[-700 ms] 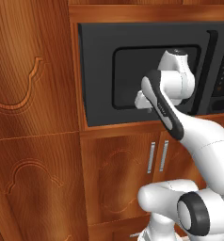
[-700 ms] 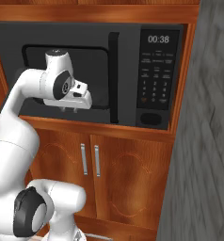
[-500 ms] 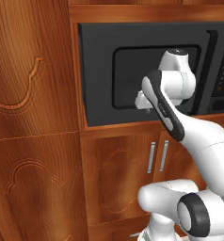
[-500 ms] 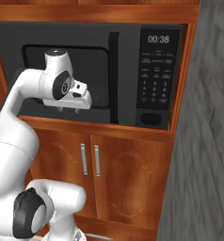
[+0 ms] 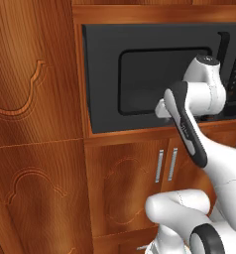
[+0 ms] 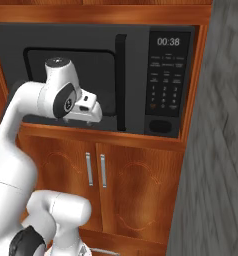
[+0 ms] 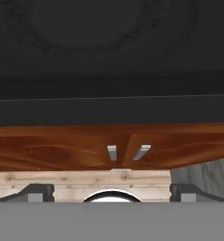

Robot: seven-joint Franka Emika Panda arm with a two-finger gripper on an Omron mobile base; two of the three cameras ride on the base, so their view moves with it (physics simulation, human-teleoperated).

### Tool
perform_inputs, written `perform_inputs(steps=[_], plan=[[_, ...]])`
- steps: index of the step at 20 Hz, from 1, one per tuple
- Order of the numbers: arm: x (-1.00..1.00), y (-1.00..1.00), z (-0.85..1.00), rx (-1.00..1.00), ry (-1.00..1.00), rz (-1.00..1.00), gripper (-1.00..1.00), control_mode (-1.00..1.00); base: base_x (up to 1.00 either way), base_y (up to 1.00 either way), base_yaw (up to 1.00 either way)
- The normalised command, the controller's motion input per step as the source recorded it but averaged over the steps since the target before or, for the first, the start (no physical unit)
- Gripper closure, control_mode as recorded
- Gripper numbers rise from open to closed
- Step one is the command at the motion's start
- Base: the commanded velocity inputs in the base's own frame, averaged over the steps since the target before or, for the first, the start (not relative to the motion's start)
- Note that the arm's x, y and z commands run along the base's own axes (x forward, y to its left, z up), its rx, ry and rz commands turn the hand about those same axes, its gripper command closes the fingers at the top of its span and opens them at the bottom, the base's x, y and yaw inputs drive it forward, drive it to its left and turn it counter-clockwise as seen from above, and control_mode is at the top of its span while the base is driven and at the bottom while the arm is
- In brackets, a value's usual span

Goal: Pick the bell pepper from the counter and place it in the microwave. Then turn on the microwave.

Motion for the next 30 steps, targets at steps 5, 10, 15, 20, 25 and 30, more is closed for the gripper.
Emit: perform_inputs(steps=[5,10,15,20,25,30], plan=[[-0.33,-0.35,0.05,0.00,-0.11,-0.08,-1.00,-1.00,0.00,0.00,0.00],[-0.22,-0.35,0.12,0.00,-0.11,-0.04,-1.00,-1.00,0.00,0.00,0.00],[-0.16,-0.38,0.20,0.00,-0.15,-0.03,-1.00,-1.00,0.00,0.00,0.00],[-0.13,-0.37,0.19,0.00,-0.14,-0.02,-1.00,-1.00,0.00,0.00,0.00],[-0.10,-0.27,0.18,0.00,-0.14,-0.01,-1.00,-1.00,0.00,0.00,0.00],[-0.01,-0.20,0.17,0.00,-0.11,0.00,-1.00,-1.00,0.00,0.00,0.00]])
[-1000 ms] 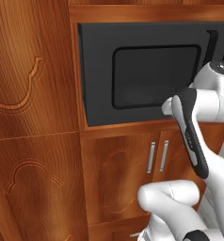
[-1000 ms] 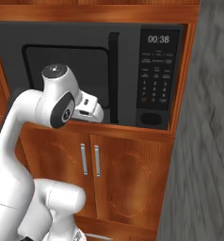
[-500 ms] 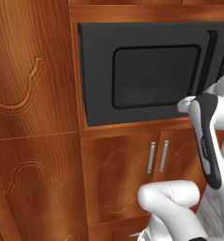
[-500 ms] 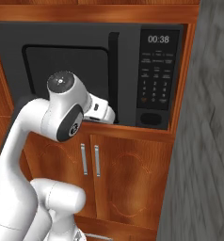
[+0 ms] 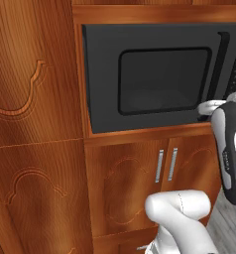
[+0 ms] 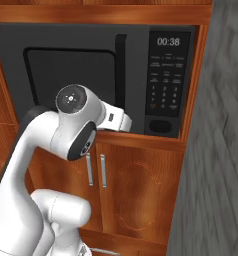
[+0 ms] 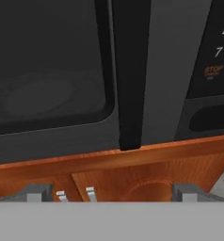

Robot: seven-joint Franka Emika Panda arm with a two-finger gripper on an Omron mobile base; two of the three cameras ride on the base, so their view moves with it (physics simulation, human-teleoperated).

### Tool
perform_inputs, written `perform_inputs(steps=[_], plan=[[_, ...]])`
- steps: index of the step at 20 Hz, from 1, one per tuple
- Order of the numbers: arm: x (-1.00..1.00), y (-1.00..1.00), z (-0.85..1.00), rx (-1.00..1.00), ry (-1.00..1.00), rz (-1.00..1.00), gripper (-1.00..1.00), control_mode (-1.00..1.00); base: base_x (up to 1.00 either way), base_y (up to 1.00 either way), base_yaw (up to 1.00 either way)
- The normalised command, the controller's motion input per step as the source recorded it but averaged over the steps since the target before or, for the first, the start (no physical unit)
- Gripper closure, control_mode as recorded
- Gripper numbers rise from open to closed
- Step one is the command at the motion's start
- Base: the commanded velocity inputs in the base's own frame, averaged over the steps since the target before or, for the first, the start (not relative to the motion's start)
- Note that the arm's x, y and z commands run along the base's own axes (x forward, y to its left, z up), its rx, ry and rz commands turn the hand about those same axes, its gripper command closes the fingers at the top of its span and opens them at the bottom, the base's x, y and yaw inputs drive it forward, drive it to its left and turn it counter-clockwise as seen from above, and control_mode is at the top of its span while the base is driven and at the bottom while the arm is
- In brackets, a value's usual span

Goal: Pick the bell pepper from the counter and place it in the microwave. Then turn on the microwave.

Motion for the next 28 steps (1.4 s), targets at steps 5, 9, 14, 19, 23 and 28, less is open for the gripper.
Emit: perform_inputs(steps=[5,9,14,19,23,28], plan=[[0.00,-0.16,0.19,0.00,-0.09,0.00,-1.00,-1.00,0.00,0.00,0.00],[0.00,-0.13,0.22,0.00,-0.08,0.00,-1.00,-1.00,0.00,0.00,0.00],[0.01,-0.06,0.23,0.00,-0.05,0.00,-1.00,-1.00,0.00,0.00,0.00],[0.01,0.00,0.24,0.00,-0.06,0.00,-1.00,-1.00,0.00,0.00,0.00],[0.00,-0.03,0.20,-0.01,-0.12,0.00,-1.00,-1.00,0.00,0.00,0.00],[0.02,-0.02,0.10,-0.01,-0.12,0.00,-1.00,-1.00,0.00,0.00,0.00]])
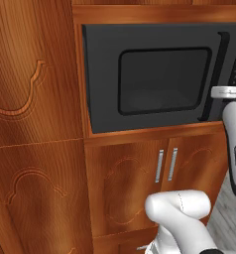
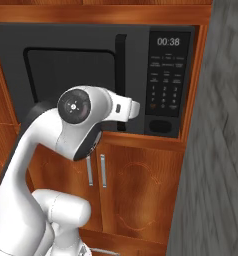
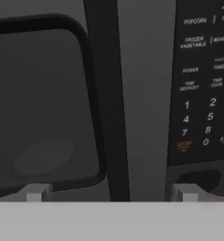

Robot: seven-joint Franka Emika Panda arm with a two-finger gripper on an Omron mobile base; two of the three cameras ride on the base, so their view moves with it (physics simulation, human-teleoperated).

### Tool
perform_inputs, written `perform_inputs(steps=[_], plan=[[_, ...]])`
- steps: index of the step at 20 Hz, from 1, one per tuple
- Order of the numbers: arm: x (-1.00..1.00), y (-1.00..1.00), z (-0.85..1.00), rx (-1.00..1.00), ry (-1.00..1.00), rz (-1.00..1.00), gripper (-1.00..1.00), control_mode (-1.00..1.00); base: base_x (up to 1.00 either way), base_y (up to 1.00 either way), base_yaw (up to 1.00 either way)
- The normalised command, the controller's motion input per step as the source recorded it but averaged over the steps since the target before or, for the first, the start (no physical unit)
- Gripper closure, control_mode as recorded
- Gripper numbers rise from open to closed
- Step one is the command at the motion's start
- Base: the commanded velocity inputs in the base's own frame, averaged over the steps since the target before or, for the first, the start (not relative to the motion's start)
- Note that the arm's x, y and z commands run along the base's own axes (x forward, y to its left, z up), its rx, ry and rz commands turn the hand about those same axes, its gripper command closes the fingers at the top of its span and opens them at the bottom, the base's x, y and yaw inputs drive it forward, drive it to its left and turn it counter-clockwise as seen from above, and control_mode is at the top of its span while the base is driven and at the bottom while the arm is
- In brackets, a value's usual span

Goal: Pick the bell pepper from the counter and place it in the microwave. Then turn on the microwave.

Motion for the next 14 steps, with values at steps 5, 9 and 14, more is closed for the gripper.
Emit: perform_inputs(steps=[5,9,14], plan=[[0.08,0.00,0.03,-0.01,-0.11,0.00,-1.00,-1.00,0.00,0.00,0.00],[0.06,0.00,0.02,-0.01,-0.10,0.00,-1.00,-1.00,0.00,0.00,0.00],[0.02,0.00,0.00,0.00,-0.11,0.00,-1.00,-1.00,0.00,0.00,0.00]])
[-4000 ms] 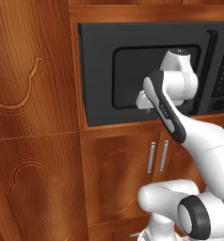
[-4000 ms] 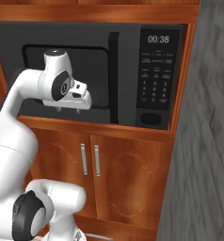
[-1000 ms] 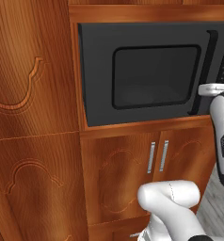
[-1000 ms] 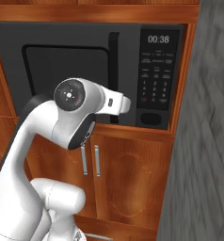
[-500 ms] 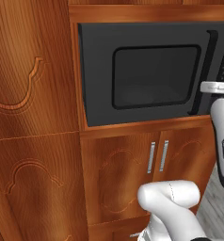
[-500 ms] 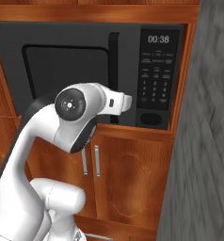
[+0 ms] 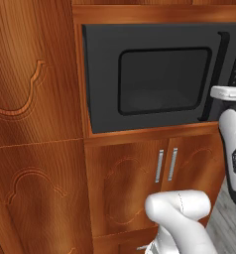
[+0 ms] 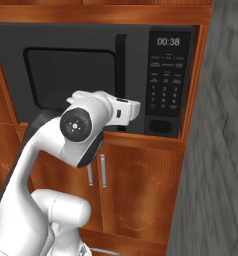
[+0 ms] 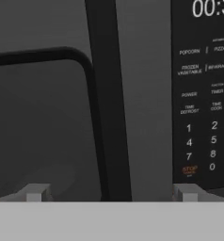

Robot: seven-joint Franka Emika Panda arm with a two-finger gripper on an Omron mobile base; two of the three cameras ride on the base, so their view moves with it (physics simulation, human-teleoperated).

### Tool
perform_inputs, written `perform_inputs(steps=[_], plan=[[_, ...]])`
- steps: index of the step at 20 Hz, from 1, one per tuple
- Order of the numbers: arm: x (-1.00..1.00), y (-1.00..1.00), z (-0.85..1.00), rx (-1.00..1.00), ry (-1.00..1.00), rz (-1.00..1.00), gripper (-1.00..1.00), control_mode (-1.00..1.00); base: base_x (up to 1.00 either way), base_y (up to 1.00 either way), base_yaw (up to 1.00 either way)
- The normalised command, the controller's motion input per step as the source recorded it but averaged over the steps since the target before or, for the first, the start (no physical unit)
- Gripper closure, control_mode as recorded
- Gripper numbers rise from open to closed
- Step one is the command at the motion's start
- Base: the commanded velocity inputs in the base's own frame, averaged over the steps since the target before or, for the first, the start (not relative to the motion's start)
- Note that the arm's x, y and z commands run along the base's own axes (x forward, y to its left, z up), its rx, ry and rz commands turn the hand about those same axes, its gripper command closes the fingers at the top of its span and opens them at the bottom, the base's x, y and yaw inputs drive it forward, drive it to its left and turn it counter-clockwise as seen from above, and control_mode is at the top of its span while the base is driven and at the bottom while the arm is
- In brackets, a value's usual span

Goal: Pick the bell pepper from the counter and place it in the microwave. Then turn on the microwave.

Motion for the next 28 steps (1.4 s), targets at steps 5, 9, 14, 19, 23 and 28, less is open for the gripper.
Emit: perform_inputs(steps=[5,9,14,19,23,28], plan=[[0.00,0.00,0.00,0.00,-0.12,0.00,-1.00,-1.00,0.00,0.00,0.00],[0.00,0.00,0.00,0.00,-0.10,0.00,-1.00,-1.00,0.00,0.00,0.00],[0.00,0.00,0.00,0.00,-0.06,0.00,-1.00,-1.00,0.00,0.00,0.00],[0.01,0.00,0.00,0.00,-0.03,0.00,-1.00,-1.00,0.00,0.00,0.00],[0.07,0.00,0.00,0.00,-0.01,0.00,-1.00,-1.00,0.00,0.00,0.00],[0.13,0.00,0.00,0.00,0.00,0.00,-1.00,-1.00,0.00,0.00,0.00]])
